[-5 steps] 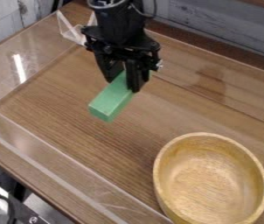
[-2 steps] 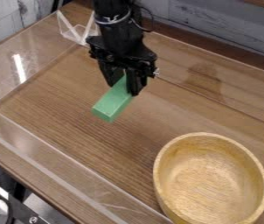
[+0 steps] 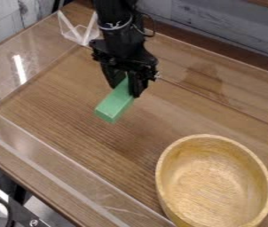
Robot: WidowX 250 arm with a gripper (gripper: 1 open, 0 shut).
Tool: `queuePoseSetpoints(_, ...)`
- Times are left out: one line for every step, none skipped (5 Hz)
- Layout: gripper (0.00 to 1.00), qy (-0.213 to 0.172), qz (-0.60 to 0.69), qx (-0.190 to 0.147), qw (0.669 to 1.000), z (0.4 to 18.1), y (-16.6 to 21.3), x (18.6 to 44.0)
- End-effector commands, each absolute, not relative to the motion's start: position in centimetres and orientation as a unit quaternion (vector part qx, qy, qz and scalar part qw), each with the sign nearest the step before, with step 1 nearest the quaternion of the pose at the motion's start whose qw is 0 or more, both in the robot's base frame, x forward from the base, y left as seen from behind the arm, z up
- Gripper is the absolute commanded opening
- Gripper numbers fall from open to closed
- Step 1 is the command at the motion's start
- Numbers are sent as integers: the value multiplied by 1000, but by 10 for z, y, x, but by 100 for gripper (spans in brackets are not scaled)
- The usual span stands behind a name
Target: Remove the green block from inside the brown bowl and put it on the table
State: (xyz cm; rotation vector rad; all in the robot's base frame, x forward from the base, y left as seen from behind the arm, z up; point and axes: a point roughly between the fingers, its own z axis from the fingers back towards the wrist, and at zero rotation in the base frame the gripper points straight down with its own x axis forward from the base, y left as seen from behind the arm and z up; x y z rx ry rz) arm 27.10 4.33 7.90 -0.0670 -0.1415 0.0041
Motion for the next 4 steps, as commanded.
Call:
queuePoseSetpoints(0, -100, 5, -24, 995, 89, 50, 282)
queuePoseSetpoints(0, -103, 7, -22, 994, 86, 52, 284)
queuePoseSetpoints(0, -103, 10, -21, 994, 83, 53, 286)
queuePoseSetpoints(0, -103, 13, -21, 994, 81, 54, 286)
